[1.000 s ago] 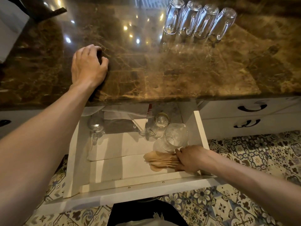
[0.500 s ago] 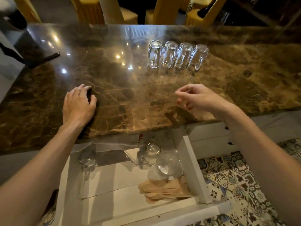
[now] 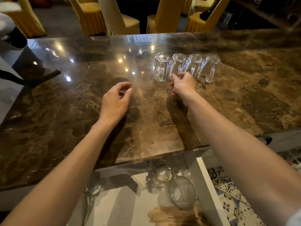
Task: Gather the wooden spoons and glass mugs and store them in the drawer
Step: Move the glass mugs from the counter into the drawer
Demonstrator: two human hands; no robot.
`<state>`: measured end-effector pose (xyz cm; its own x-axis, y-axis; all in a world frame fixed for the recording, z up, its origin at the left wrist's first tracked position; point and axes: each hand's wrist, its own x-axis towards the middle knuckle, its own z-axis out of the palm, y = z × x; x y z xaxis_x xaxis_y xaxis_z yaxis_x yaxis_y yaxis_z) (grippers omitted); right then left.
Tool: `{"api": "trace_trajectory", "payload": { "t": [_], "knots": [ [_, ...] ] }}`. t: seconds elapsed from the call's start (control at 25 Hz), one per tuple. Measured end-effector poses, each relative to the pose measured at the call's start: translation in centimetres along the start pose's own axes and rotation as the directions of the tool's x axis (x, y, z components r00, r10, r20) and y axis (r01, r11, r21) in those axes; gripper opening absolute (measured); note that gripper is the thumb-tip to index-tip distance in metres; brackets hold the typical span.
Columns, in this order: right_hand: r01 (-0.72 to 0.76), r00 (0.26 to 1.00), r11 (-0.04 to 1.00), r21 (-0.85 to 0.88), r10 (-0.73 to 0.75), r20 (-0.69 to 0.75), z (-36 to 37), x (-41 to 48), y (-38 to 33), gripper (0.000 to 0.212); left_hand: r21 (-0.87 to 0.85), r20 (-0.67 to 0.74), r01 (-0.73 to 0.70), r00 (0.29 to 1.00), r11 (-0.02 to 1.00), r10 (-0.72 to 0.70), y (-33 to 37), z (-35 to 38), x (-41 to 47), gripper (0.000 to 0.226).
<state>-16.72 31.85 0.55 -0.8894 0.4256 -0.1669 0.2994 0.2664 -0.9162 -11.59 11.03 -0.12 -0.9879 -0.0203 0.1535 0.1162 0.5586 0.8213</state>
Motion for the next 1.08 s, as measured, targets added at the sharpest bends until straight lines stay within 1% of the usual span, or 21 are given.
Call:
{"api": "trace_trajectory", "payload": {
  "t": [0.08, 0.16, 0.32, 0.4, 0.44, 0.52, 0.64, 0.72, 0.84, 0.96, 1.08],
  "knots": [
    [-0.010, 0.999, 1.000, 0.001, 0.010, -0.052, 0.4, 0.7, 0.2, 0.017, -0.037, 0.065, -0.008, 0.998, 0.999, 0.010, 2.0, 2.7, 1.8, 0.032],
    [-0.002, 0.995, 1.000, 0.002, 0.002, -0.102, 0.5, 1.0, 0.4, 0.013, -0.038, 0.090, -0.023, 0.996, 0.999, 0.027, 3.3, 5.0, 3.3, 0.033],
    [0.046, 0.990, 0.985, -0.169, -0.068, -0.127, 0.6, 1.5, 1.1, 0.021, -0.102, 0.135, -0.024, 0.990, 0.995, 0.037, 3.4, 7.9, 5.6, 0.033],
    [0.050, 0.984, 0.968, -0.248, -0.091, -0.156, 0.7, 1.7, 1.3, 0.025, -0.117, 0.113, -0.043, 0.992, 0.992, 0.056, 3.2, 8.6, 6.5, 0.030],
    [0.052, 0.979, 0.966, -0.252, -0.099, -0.178, 0.8, 1.8, 1.3, 0.025, -0.120, 0.090, -0.056, 0.994, 0.991, 0.067, 3.2, 8.9, 6.9, 0.028],
    [0.076, 0.971, 0.978, -0.192, -0.116, -0.207, 1.0, 1.7, 1.2, 0.020, -0.119, 0.064, -0.071, 0.995, 0.990, 0.079, 3.3, 9.2, 7.4, 0.026],
    [0.116, 0.963, 0.986, -0.121, -0.142, -0.227, 1.2, 1.5, 0.8, 0.018, -0.135, 0.132, -0.054, 0.989, 0.989, 0.072, 3.4, 9.4, 8.1, 0.025],
    [0.123, 0.962, 0.981, -0.148, -0.154, -0.223, 1.0, 1.6, 0.5, 0.018, -0.138, 0.148, -0.057, 0.986, 0.989, 0.078, 3.4, 9.5, 8.2, 0.022],
    [0.131, 0.965, 0.964, -0.230, -0.177, -0.195, 0.5, 1.6, -0.2, 0.019, -0.128, 0.125, -0.087, 0.987, 0.988, 0.103, 3.6, 9.0, 7.8, 0.020],
    [0.165, 0.974, 0.965, -0.204, -0.192, -0.122, -0.1, 0.6, -0.4, 0.018, -0.149, 0.145, -0.105, 0.981, 0.983, 0.127, 3.4, 7.6, 6.5, 0.021],
    [0.210, 0.977, 0.973, -0.092, -0.213, -0.029, -1.1, -1.8, -0.5, 0.016, -0.150, 0.173, -0.137, 0.971, 0.979, 0.162, 3.2, 4.8, 4.3, 0.021]
  ]
}}
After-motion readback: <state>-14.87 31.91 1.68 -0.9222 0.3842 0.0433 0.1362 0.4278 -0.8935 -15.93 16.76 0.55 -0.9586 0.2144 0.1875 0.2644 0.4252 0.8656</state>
